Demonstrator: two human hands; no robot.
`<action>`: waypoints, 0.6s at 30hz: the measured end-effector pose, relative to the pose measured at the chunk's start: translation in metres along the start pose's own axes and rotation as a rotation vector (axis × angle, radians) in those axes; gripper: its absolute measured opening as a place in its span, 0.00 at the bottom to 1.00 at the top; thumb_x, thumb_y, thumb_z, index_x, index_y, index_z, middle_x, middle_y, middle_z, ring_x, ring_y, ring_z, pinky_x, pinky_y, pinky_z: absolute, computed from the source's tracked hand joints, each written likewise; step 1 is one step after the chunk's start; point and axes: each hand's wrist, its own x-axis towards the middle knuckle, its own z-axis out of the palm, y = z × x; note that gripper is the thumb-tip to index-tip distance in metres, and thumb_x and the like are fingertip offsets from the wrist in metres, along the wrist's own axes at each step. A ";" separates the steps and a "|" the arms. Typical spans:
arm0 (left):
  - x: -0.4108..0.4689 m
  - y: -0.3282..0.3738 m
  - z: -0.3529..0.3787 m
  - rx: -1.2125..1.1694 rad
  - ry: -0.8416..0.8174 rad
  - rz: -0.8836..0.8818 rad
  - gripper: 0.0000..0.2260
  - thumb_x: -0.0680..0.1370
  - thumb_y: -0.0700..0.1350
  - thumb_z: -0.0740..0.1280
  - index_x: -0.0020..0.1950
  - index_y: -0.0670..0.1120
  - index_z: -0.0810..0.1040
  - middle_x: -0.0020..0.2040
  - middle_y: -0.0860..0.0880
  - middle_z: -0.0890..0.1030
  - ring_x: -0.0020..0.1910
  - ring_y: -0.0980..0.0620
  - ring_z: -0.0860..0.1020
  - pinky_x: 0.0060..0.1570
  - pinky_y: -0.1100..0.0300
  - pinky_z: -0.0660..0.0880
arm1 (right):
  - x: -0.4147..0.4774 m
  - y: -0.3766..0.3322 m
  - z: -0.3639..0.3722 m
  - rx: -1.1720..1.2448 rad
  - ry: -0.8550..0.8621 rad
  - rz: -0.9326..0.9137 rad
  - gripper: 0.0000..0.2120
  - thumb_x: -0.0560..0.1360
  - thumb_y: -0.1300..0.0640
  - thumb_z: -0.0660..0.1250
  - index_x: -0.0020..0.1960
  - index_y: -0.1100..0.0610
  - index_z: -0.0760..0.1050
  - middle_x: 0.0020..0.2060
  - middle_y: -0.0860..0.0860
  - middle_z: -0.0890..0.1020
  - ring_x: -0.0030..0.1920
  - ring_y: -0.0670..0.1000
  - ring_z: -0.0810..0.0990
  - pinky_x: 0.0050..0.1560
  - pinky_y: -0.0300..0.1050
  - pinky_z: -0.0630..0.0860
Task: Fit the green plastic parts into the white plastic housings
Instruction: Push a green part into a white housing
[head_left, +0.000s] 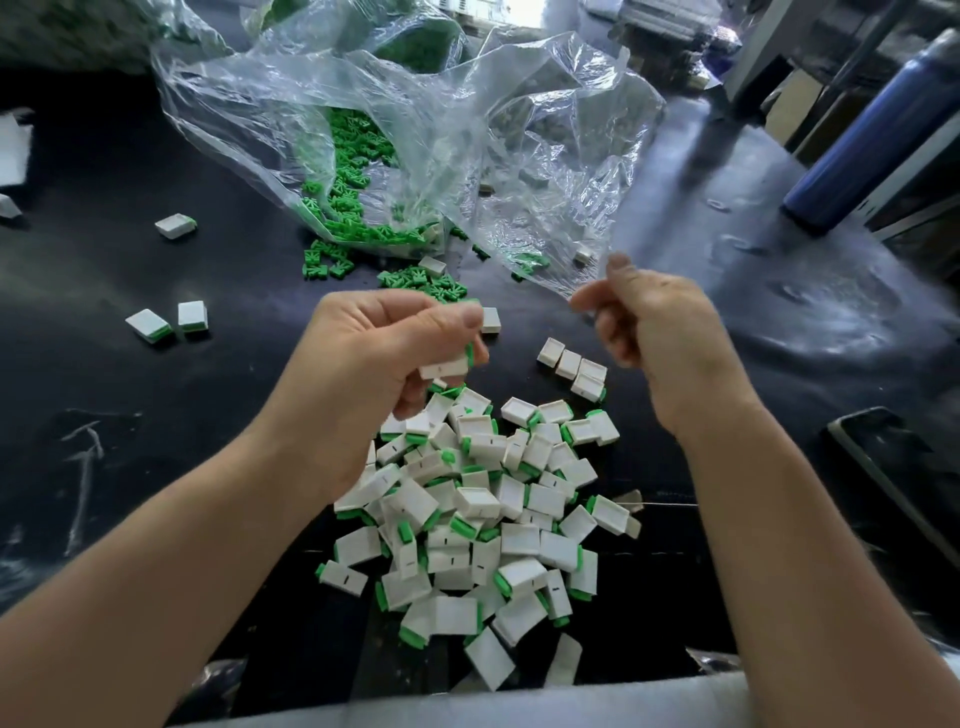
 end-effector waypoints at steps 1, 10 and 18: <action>-0.001 0.000 0.001 0.060 -0.039 0.009 0.13 0.65 0.52 0.72 0.29 0.43 0.81 0.24 0.47 0.77 0.23 0.57 0.70 0.23 0.68 0.66 | 0.003 0.002 -0.003 -0.048 0.040 -0.009 0.18 0.79 0.52 0.59 0.33 0.57 0.75 0.19 0.44 0.70 0.19 0.40 0.65 0.22 0.30 0.61; 0.001 -0.001 0.003 0.063 0.110 -0.010 0.12 0.64 0.53 0.67 0.32 0.46 0.83 0.25 0.51 0.78 0.22 0.59 0.66 0.22 0.70 0.63 | 0.002 0.017 -0.006 -0.824 -0.059 -0.008 0.10 0.69 0.52 0.71 0.49 0.53 0.81 0.45 0.48 0.80 0.49 0.48 0.78 0.56 0.43 0.73; 0.008 -0.006 -0.004 -0.034 0.257 -0.039 0.06 0.72 0.43 0.69 0.35 0.46 0.82 0.28 0.51 0.79 0.22 0.58 0.68 0.21 0.68 0.65 | 0.002 0.015 -0.003 -0.901 -0.031 -0.093 0.05 0.73 0.51 0.67 0.46 0.49 0.80 0.43 0.48 0.82 0.49 0.49 0.78 0.55 0.45 0.73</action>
